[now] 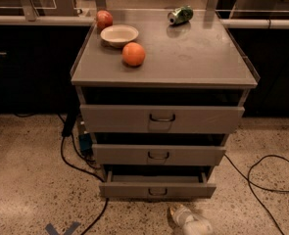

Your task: Close bottom drawer

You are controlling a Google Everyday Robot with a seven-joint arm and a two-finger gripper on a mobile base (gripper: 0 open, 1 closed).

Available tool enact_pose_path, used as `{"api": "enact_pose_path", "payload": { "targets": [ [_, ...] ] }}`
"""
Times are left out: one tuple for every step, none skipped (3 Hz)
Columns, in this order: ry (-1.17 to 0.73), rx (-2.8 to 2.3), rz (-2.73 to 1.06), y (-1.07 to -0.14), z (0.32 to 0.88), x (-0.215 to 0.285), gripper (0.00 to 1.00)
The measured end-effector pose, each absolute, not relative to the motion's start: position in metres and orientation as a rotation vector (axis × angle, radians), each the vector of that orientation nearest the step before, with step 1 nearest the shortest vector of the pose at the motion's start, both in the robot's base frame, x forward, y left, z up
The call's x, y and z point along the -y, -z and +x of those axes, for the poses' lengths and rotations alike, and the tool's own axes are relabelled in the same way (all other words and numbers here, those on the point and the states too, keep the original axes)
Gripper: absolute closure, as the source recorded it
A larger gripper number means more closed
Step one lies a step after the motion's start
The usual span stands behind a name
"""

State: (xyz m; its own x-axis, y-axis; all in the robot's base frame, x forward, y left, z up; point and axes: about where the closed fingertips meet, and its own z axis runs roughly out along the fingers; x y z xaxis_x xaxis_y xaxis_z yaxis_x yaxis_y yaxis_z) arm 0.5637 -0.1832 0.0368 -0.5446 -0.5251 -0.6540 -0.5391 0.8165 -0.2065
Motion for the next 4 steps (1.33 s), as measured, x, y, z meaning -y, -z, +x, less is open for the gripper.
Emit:
{"api": "enact_pose_path", "payload": {
  "targets": [
    [-0.025, -2.256, -0.777, -0.0368, 0.5637, 0.1832, 0.06],
    [-0.023, -2.253, -0.78, -0.0369, 0.5634, 0.1825, 0.0],
    [-0.021, -2.246, -0.784, -0.0374, 0.5631, 0.1815, 0.0],
    [-0.011, -2.227, -0.785, -0.0385, 0.5625, 0.1818, 0.15]
  ]
}}
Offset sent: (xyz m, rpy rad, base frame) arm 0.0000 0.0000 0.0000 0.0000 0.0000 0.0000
